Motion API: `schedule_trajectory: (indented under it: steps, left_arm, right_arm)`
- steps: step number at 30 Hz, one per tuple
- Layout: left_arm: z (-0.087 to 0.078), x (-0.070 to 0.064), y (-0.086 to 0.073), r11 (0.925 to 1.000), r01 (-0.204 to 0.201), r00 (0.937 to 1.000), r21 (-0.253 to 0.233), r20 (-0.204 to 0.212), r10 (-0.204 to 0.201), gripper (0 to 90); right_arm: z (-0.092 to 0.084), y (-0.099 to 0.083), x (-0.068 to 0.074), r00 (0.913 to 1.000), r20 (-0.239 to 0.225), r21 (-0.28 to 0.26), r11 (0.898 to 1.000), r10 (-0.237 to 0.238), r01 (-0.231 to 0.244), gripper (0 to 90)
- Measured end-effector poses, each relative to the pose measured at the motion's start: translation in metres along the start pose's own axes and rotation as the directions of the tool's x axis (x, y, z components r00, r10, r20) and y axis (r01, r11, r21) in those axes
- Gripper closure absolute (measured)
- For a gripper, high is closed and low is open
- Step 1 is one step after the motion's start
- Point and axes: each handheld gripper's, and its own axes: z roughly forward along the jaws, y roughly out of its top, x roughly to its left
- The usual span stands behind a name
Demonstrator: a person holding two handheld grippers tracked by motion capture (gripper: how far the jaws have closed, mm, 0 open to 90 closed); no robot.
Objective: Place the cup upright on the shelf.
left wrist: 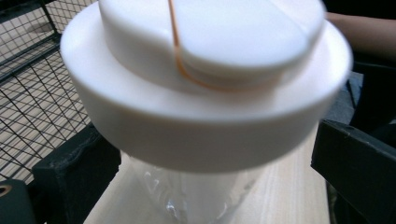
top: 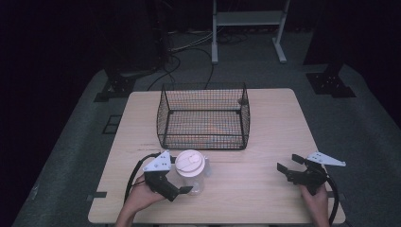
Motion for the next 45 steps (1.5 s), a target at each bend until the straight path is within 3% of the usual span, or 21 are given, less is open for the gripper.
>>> schedule_trajectory:
  steps: [20,23,31,45]
  left_arm:
    - [0.016,0.004,0.013,0.9991,0.003,0.9999,0.042,-0.015,-0.002,1.0]
    - [0.017,0.005,0.014,0.9992,0.003,1.0000,0.040,-0.008,-0.002,4.2]
    - [0.016,0.005,0.016,0.9990,-0.023,0.9997,0.039,-0.003,0.023,14.6]
    - [0.017,0.005,0.022,0.9960,-0.049,0.9988,0.075,0.002,0.049,15.1]
  right_arm:
    - [0.000,0.000,0.000,1.0000,-0.001,0.002,1.000,-0.002,0.002,13.8]
    - [0.000,0.000,0.000,1.0000,-0.001,0.001,1.000,-0.004,0.004,13.8]
    - [0.000,0.000,0.001,1.0000,-0.001,0.002,1.000,-0.004,0.004,13.9]
    - [0.000,0.000,0.001,1.0000,-0.001,0.002,1.000,-0.004,0.004,13.8]
